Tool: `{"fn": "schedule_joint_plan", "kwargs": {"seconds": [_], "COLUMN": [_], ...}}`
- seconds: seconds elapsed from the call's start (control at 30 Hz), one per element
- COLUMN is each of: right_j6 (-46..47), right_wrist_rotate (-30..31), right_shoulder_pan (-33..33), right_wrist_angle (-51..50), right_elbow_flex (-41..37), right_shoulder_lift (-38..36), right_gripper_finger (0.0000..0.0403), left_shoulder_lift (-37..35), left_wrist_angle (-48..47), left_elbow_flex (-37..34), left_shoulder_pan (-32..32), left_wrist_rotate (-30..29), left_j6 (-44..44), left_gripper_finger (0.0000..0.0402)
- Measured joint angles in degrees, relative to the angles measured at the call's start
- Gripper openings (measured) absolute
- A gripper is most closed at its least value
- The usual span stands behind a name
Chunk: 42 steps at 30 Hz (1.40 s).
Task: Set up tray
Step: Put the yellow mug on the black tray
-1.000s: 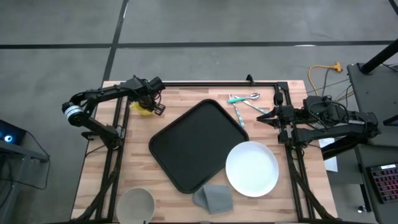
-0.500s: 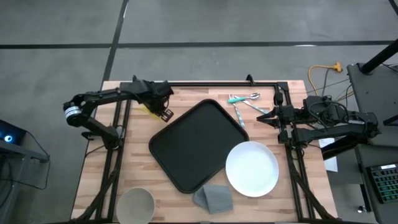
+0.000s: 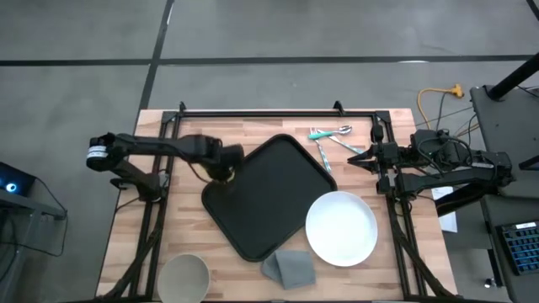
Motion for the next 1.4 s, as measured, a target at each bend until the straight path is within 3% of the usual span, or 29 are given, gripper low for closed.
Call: {"fn": "schedule_joint_plan", "kwargs": {"seconds": [0.47, 0.73, 0.97, 1.4], "right_j6": [-0.06, 0.02, 0.00, -0.05], "right_wrist_rotate": [0.00, 0.02, 0.00, 0.01], "right_shoulder_pan": [0.00, -0.01, -0.01, 0.00], "right_wrist_angle": [0.00, 0.00, 0.00, 0.00], "right_elbow_flex": [0.00, 0.00, 0.00, 0.00], "right_shoulder_lift": [0.00, 0.00, 0.00, 0.00], "right_gripper_finger": [0.0018, 0.0018, 0.0018, 0.0018], "left_shoulder_lift": [-0.01, 0.00, 0.00, -0.06], "left_wrist_angle": [0.31, 5.24, 7.91, 7.60], "left_elbow_flex": [-3.42, -6.29, -9.96, -10.68], "left_shoulder_pan": [-9.52, -9.88, -10.24, -10.21], "left_wrist_rotate": [-0.02, 0.42, 5.71, 5.70], "left_j6": [-9.28, -10.78, -11.21, -12.40], "left_gripper_finger": [0.0003, 0.0003, 0.0003, 0.0004]}}
